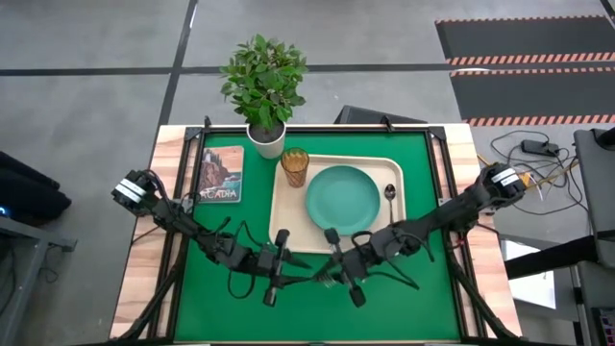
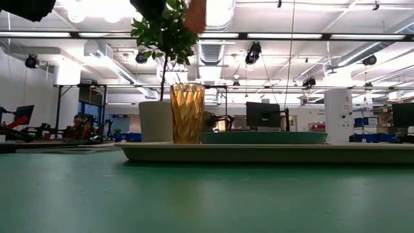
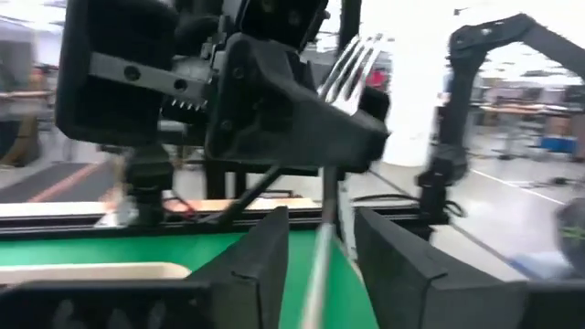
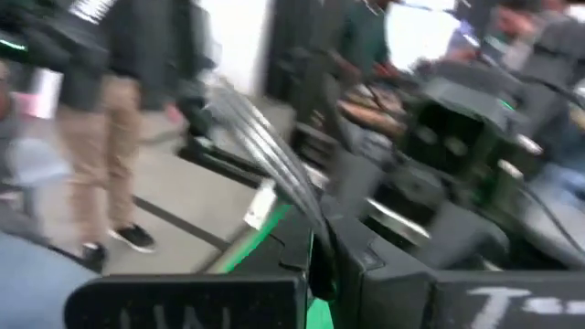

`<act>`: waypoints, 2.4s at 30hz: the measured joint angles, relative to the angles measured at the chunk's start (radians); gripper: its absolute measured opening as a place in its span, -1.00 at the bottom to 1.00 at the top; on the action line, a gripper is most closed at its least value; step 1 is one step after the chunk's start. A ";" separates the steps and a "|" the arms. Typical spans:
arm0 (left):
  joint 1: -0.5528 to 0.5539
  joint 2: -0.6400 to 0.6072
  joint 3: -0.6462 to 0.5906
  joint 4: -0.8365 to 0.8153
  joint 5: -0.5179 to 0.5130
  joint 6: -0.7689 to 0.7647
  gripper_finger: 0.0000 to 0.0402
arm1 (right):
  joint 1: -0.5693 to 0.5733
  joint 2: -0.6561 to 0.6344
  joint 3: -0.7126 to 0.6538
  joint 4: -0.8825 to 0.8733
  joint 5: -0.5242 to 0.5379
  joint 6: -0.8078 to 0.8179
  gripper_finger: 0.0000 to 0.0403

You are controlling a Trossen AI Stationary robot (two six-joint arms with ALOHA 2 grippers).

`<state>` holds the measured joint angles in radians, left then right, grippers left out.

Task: Pick and place plate/cup/fork/spoon on tray
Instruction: Put the orange fork on the white serving tray beside the blue plate

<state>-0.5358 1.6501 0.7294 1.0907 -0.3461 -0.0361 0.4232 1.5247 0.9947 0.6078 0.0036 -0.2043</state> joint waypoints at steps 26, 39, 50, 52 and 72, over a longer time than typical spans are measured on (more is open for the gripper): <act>0.037 -0.002 0.023 -0.219 -0.446 0.045 -0.16 | -0.013 0.026 -0.003 -0.054 0.614 0.130 -0.96; 0.066 0.071 0.022 -0.234 -0.467 -0.015 -0.44 | -0.044 0.106 -0.005 0.007 0.686 0.155 -0.96; 0.055 0.064 0.013 -0.327 -0.461 -0.257 -0.95 | -0.034 0.024 -0.005 -0.250 0.708 0.183 -0.96; 0.054 0.064 0.021 -0.436 -0.437 -0.381 -0.98 | -0.027 -0.011 -0.005 -0.346 0.709 0.209 -0.96; -0.098 0.096 0.408 -1.210 -0.174 -1.378 -1.00 | 0.070 -0.324 -0.071 -0.742 0.913 0.338 -0.96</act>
<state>-0.6334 1.7461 1.1369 -0.1190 -0.5200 -1.4141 0.4934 1.2009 0.9233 -0.1345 0.9170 0.1338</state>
